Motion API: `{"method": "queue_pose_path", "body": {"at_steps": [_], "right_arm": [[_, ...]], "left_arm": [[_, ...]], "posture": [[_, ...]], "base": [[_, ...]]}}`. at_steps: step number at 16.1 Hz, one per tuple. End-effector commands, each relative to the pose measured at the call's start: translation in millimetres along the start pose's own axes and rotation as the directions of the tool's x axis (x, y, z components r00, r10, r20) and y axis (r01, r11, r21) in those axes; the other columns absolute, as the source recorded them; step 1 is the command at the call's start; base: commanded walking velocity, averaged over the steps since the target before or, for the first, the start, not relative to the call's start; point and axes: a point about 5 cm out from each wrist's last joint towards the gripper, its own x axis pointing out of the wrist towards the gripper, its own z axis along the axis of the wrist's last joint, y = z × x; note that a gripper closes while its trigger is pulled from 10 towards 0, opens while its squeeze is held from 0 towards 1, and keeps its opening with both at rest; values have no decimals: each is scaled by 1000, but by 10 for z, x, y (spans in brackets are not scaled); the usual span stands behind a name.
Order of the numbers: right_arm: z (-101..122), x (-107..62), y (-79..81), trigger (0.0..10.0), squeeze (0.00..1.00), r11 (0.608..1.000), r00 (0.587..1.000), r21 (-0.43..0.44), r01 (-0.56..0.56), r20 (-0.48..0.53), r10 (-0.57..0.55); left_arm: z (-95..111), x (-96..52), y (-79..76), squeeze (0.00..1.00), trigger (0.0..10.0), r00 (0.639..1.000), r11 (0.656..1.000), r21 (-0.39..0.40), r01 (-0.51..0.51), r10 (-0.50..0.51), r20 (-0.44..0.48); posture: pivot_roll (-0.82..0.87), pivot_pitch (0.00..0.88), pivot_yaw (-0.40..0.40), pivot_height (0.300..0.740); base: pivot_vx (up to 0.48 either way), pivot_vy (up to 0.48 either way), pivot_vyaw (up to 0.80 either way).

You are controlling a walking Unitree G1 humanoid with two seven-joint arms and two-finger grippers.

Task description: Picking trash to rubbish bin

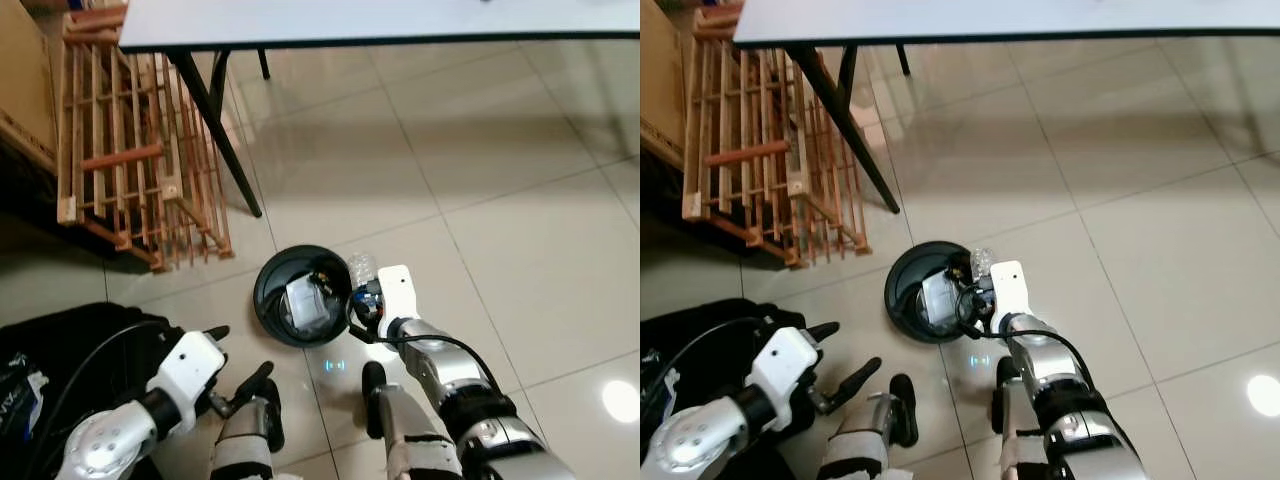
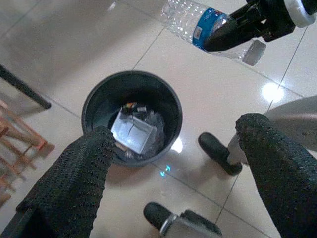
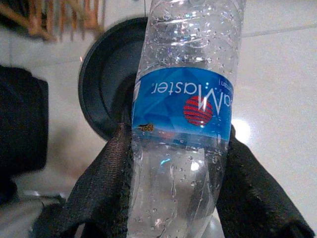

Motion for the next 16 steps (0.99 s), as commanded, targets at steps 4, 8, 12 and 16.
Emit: {"method": "queue_pose_path", "body": {"at_steps": [4,8,12,16], "right_arm": [[-215,48,101,10000,0,1000,995,-22,-17,-97,15],[-242,77,206,10000,0,1000,995,5,-28,-99,28],[-221,88,224,10000,0,1000,997,0,-21,-80,21],[-236,80,151,10000,0,1000,997,-9,-2,-82,1]], "left_arm": [[-17,-155,-60,0,10000,999,1000,-23,5,-6,-45],[14,-194,-102,0,10000,998,999,-27,37,-39,-59],[52,-149,-136,0,10000,997,997,-54,54,-57,-52],[70,-135,-232,0,10000,992,979,-176,104,-114,-49]], "posture": [[227,521,66,740],[228,532,79,740],[226,531,80,740],[219,525,73,740]], "base": [[0,0,0],[0,0,0],[0,0,0],[0,0,0]]}}
